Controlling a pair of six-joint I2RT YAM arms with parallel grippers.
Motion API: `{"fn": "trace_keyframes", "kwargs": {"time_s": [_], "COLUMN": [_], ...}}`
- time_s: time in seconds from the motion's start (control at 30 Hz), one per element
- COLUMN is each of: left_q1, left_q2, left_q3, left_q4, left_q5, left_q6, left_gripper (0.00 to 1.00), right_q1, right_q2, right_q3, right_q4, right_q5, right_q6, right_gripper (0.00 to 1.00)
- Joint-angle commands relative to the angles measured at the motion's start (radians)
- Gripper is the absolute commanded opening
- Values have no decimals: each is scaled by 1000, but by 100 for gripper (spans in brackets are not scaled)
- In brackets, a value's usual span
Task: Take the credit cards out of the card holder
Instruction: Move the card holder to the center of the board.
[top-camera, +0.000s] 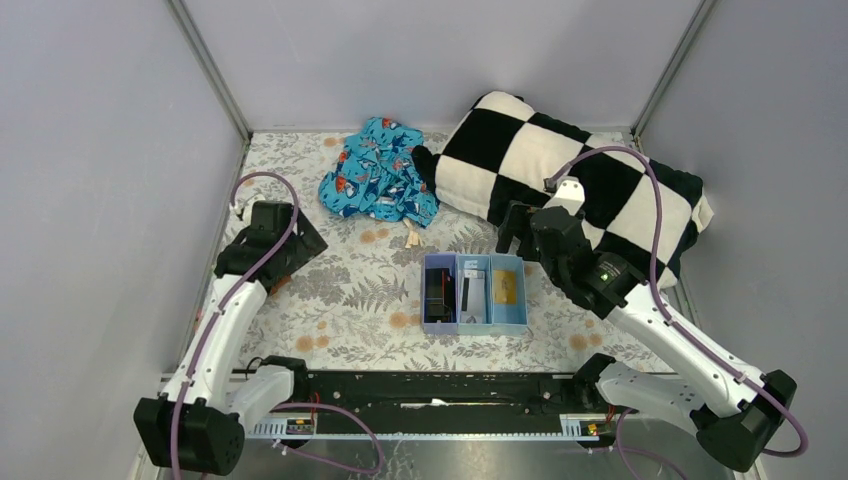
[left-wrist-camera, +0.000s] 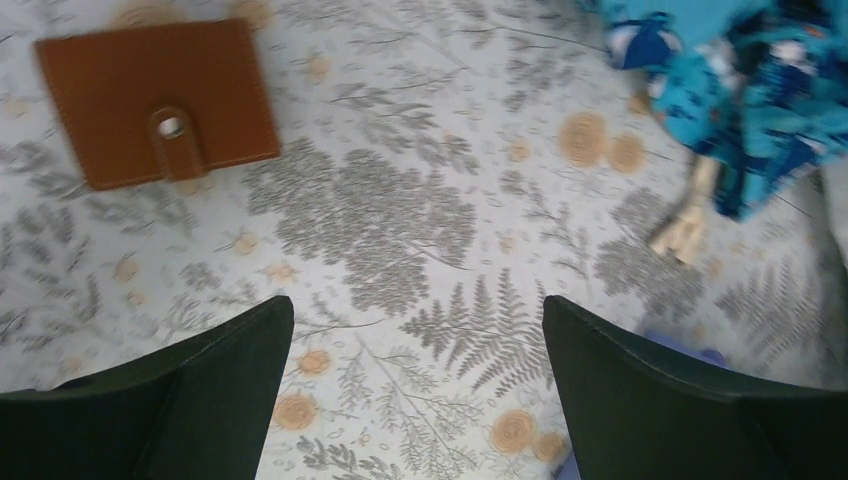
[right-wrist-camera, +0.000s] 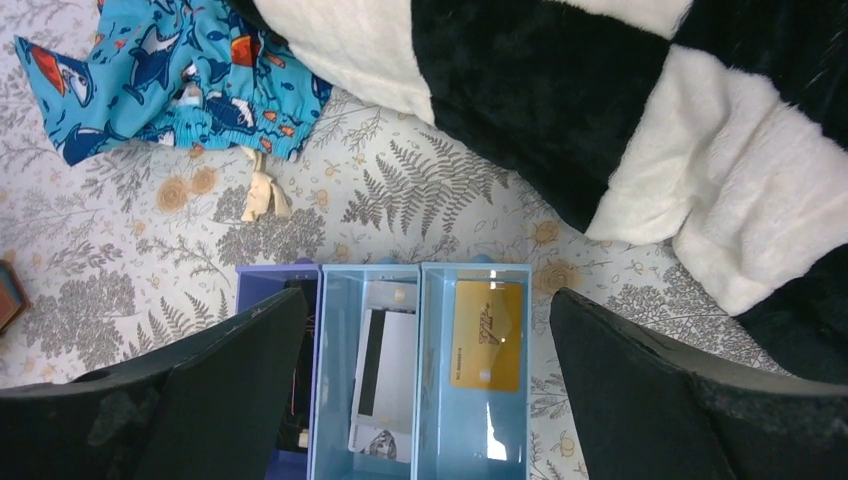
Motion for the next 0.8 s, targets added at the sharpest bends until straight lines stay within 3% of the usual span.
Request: {"fn": "trace_keyframes", "kwargs": {"time_s": [0.0, 0.13, 0.37, 0.6, 0.77], "left_q1": [25, 182, 567, 602, 602], "left_q2": [44, 84, 124, 223, 275], "left_q3": [48, 48, -12, -20, -10], "left_q4": [-131, -194, -141, -68, -17], "left_q5": [-218, -242, -116, -47, -139], "left_q6": [-129, -162, -117, -233, -274], "left_gripper": [99, 99, 98, 98, 99], "right_q1": [5, 5, 4, 4, 4], "right_q2": [4, -11, -46, -50, -36], "right_q3": [-7, -24, -62, -41, -37], "right_q4": [45, 43, 53, 54, 67], "right_q5": [-35, -68, -64, -115, -160], "right_q6": [19, 25, 6, -20, -38], "right_gripper": [100, 100, 100, 100, 100]}}
